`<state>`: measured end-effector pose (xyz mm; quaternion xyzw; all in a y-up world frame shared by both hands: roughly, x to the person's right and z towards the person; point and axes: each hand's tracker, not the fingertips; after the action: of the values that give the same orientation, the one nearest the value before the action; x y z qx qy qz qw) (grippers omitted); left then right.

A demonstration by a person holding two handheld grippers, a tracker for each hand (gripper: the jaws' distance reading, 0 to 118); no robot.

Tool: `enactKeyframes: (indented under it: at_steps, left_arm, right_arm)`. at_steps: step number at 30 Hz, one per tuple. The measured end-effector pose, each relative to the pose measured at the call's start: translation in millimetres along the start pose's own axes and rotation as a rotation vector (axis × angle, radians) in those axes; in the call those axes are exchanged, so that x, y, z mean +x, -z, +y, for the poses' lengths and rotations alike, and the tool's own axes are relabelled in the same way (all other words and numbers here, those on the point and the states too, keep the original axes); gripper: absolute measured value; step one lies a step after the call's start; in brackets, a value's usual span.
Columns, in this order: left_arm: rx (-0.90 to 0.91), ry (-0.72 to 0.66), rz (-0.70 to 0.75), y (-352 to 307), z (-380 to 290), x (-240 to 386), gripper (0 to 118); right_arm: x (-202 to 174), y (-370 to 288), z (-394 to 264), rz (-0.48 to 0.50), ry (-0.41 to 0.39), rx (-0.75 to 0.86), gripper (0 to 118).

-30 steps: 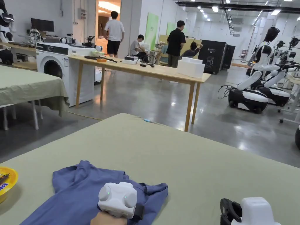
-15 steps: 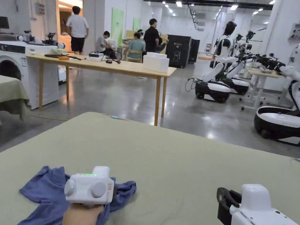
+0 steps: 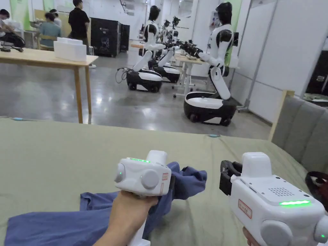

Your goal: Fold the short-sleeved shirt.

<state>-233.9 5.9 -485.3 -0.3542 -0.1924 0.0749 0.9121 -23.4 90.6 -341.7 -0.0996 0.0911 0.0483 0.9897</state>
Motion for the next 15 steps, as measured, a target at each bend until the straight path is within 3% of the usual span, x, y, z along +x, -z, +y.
enactKeyframes:
  at_steps: [4, 5, 9, 10, 11, 12, 13, 14, 15]
  left_arm:
    - [-0.175, 0.078, 0.065, 76, -42, 40, 1]
    - [-0.136, 0.173, 0.145, 86, -45, 39, 1]
    - [-0.135, 0.118, 0.152, 103, -66, 40, 3]
    - [-0.097, 0.078, 0.158, 94, -66, 37, 9]
    - [-0.059, 0.051, 0.147, 85, -64, 33, 20]
    - [-0.029, 0.036, 0.139, 75, -61, 30, 54]
    - [0.005, 0.028, 0.131, 61, -58, 26, 109]
    - [0.045, 0.047, 0.120, 40, -56, 21, 118]
    - [0.171, 0.072, 0.122, 14, -51, 15, 115]
  right_arm:
    - [40, -8, -19, -0.058, 0.009, -0.033, 1]
    - [47, -9, -24, -0.068, 0.016, -0.042, 1]
    - [68, -9, -42, -0.085, 0.027, -0.077, 1]
    - [71, -9, -45, -0.081, 0.028, -0.082, 1]
    - [72, -8, -48, -0.073, 0.027, -0.087, 1]
    - [72, -6, -49, -0.069, 0.026, -0.091, 1]
    - [70, -4, -51, -0.064, 0.027, -0.095, 1]
    - [68, -2, -52, -0.054, 0.033, -0.100, 1]
    - [65, -1, -54, -0.045, 0.038, -0.101, 1]
